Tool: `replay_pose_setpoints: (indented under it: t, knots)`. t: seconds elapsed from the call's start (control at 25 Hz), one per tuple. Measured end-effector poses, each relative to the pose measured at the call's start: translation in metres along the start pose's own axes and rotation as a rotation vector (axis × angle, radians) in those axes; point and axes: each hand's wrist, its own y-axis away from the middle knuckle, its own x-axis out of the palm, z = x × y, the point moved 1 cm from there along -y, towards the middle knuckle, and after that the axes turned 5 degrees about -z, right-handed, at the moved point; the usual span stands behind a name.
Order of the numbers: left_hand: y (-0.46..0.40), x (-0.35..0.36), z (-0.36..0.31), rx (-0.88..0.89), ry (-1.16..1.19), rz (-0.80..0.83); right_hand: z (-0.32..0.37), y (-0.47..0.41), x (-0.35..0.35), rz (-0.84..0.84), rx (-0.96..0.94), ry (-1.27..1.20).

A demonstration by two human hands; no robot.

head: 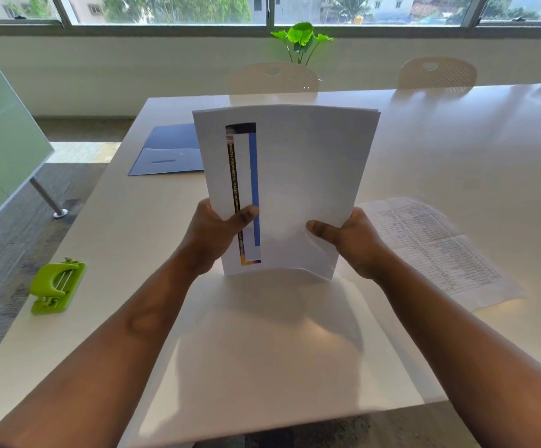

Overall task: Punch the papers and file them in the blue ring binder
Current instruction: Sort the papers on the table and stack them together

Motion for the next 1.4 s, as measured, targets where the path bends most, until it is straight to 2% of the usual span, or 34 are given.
replay_pose_setpoints:
  t: [0.2, 0.4, 0.48, 0.6, 0.68, 0.8, 0.96, 1.08, 1.16, 1.24, 1.4]
  knots:
    - [0.003, 0.001, 0.011, -0.063, 0.048, 0.023, -0.007, 0.001, 0.001, -0.021, 0.046, -0.016]
    - [-0.008, 0.007, 0.019, -0.112, -0.017, 0.013, -0.011, 0.002, -0.002, -0.066, 0.046, 0.041]
    - [-0.010, 0.014, 0.026, -0.191, 0.003, 0.011, -0.010, 0.002, -0.012, -0.094, 0.075, -0.017]
    - [-0.005, 0.028, 0.042, -0.341, 0.006, 0.094, -0.015, -0.001, -0.038, -0.171, 0.176, -0.095]
    - [-0.004, 0.040, 0.052, -0.400, -0.027, 0.140, -0.026, -0.004, -0.065, -0.316, 0.207, 0.034]
    - [-0.007, 0.052, 0.058, -0.450, -0.038, 0.170, -0.040, -0.001, -0.106, -0.496, 0.240, 0.416]
    - [-0.010, 0.064, 0.064, -0.477, -0.053, 0.189, -0.048, 0.014, -0.154, -0.545, 0.472, 0.933]
    - [-0.012, 0.070, 0.068, -0.493, -0.064, 0.181, -0.058, 0.028, -0.185, -0.553, 0.679, 1.046]
    - [-0.012, 0.073, 0.067, -0.497, -0.041, 0.155, -0.066, 0.035, -0.197, -0.516, 0.746, 1.100]
    - [-0.012, 0.072, 0.065, -0.498, -0.011, 0.137, -0.071, 0.035, -0.201, -0.433, 0.722, 1.164]
    - [-0.013, 0.069, 0.060, -0.506, 0.032, 0.135, -0.071, 0.028, -0.203, -0.176, 0.530, 1.186]
